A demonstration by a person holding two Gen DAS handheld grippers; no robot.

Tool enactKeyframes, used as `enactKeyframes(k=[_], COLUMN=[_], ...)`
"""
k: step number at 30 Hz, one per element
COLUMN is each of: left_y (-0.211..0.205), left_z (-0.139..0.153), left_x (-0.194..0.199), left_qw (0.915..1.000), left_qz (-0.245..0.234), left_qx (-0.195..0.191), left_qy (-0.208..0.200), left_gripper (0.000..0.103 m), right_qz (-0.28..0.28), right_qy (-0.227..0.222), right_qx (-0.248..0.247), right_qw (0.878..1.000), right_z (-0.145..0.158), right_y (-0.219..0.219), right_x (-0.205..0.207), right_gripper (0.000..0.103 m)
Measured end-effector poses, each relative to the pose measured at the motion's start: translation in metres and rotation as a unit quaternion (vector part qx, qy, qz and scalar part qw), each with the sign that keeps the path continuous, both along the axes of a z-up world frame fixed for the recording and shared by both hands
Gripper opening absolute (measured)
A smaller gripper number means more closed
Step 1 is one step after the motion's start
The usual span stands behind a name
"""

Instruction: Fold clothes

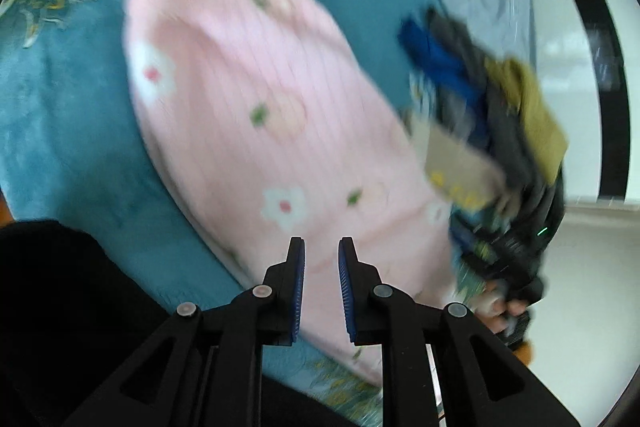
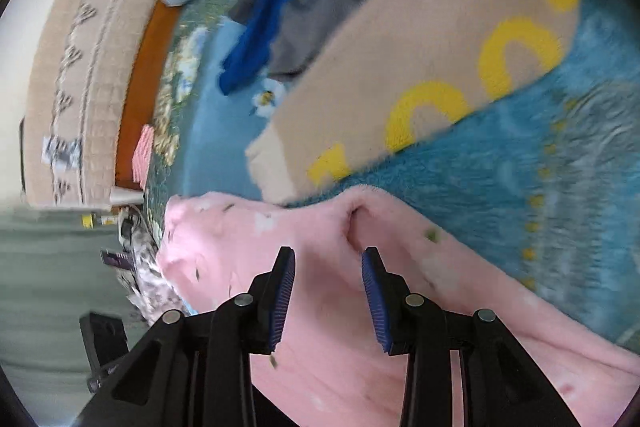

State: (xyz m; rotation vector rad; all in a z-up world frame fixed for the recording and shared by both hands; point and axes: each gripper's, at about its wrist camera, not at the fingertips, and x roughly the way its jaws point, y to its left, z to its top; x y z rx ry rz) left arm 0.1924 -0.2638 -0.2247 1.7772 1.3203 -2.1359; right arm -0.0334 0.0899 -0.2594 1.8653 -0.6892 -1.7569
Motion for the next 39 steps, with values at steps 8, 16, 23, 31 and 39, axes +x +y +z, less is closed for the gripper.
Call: enactKeyframes(k=[8, 16, 23, 31, 39], left_y=[-0.080, -0.101, -0.104, -0.110, -0.120], left_z=[0.017, -0.023, -0.026, -0.034, -0.055], left_x=[0.004, -0.011, -0.017, -0.019, -0.018], left_qw=[0.9878, 0.9779, 0.9791, 0.9752, 0.9743], left_qz=[0.142, 0.203, 0.195, 0.211, 0.222], left_qx=[-0.061, -0.047, -0.043, -0.050, -0.036], left_qy=[0.019, 0.012, 0.036, 0.043, 0.013], left_gripper=[0.030, 0.049, 0.050, 0.014, 0.044], right_qz=[-0.036, -0.062, -0.083, -0.089, -0.091], right_qy=[0.031, 0.023, 0.060, 0.061, 0.055], right_qx=[0.016, 0.080, 0.091, 0.112, 0.117], right_qw=[0.999, 0.995, 0.991, 0.988, 0.987], right_z=[0.004, -0.002, 0.031, 0.039, 0.039], right_y=[-0.013, 0.003, 0.025, 0.038, 0.039], right_x=[-0.003, -0.008, 0.000, 0.011, 0.014], right_gripper=[0.007, 0.005, 0.007, 0.007, 0.007])
